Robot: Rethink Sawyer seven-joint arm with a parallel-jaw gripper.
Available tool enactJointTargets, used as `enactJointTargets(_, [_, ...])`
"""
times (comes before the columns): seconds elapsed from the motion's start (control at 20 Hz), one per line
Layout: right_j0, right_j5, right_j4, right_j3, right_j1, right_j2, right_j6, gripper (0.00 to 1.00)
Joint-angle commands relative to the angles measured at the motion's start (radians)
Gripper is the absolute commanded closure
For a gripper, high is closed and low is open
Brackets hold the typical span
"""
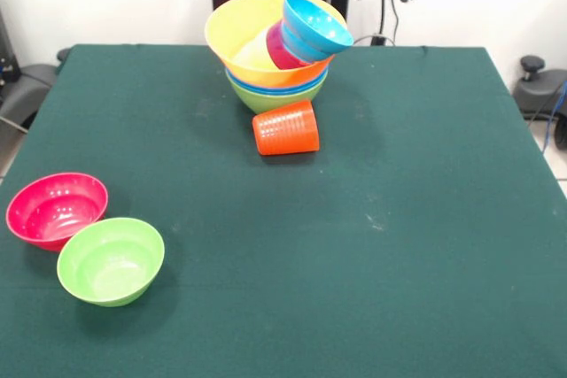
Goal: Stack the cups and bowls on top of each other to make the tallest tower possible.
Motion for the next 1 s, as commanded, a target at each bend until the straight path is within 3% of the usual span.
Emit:
enactJointTargets(0.05, [-0.037,0.059,0.008,0.077,0.01,0.034,0.02,0.0])
enactJointTargets(0.4, [-0.094,0.059,-0.039,-0.085,0.164,0.083,-0.056,0.0])
enactJointTargets(1.0, [-0.129,0.042,-0.056,-0.115,0.194,0.117,-0.076,0.0])
